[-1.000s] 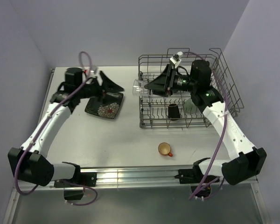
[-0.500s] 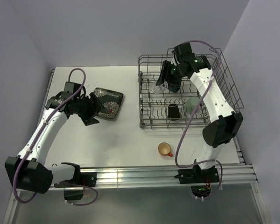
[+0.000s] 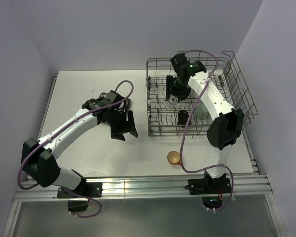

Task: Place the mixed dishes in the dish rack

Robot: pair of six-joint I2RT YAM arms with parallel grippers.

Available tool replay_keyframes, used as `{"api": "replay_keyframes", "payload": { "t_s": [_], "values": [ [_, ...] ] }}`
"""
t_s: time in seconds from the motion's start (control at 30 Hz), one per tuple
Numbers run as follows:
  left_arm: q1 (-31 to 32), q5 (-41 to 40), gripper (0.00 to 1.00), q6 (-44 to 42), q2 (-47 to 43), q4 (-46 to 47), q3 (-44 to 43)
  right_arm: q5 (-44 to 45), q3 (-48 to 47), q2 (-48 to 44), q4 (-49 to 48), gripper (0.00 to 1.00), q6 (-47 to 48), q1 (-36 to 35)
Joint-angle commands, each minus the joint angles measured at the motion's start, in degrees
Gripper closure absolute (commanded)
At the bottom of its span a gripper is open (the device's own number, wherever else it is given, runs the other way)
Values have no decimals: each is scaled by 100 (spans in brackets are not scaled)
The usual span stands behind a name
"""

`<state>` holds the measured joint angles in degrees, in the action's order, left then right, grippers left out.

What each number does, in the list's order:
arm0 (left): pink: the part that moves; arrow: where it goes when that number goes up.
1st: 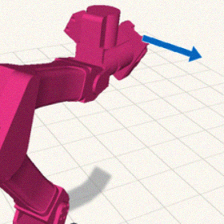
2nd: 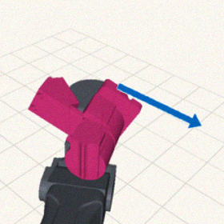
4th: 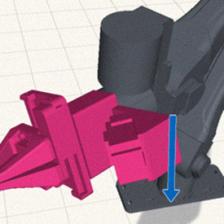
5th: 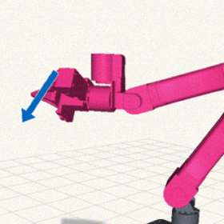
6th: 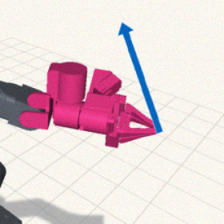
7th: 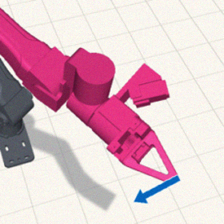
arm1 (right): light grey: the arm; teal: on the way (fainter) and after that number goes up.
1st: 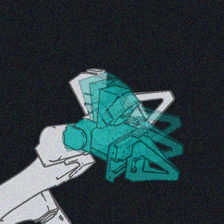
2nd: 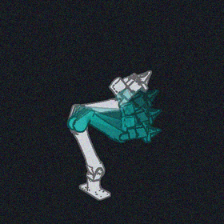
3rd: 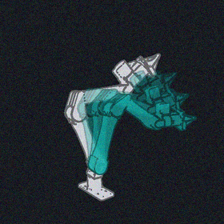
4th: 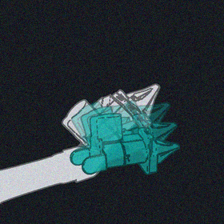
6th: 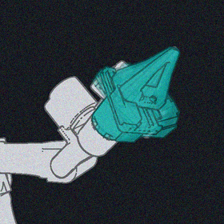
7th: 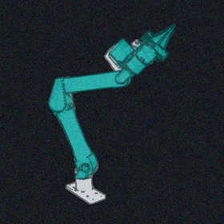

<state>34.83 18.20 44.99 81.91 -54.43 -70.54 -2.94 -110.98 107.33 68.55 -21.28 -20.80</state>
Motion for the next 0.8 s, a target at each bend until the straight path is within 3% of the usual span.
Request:
{"api": "replay_keyframes", "payload": {
  "t_s": [0.0,0.17,0.23,0.27,0.3,0.37,0.63,0.77],
  "values": [
    [164,158,29,-280,123,74,-363,451,-82,271,-176,100,106,-109],
    [375,176,29,-333,273,29,-548,979,-47,578,-272,100,124,-328],
    [516,184,29,-386,378,21,-609,1015,50,631,-403,89,133,-364],
    [560,202,29,-403,422,12,-697,997,67,675,-430,75,141,-372],
    [691,211,29,-438,553,3,-750,988,59,701,-457,43,159,-381],
    [945,89,29,-526,720,-67,-977,1015,50,658,-457,3,168,-416],
    [1526,52,32,-667,1766,240,-1471,1409,357,-904,-116,0,45,-416],
    [1842,44,34,-676,2276,319,-1874,1656,822,-2588,61,0,-139,-346]
  ]
}}
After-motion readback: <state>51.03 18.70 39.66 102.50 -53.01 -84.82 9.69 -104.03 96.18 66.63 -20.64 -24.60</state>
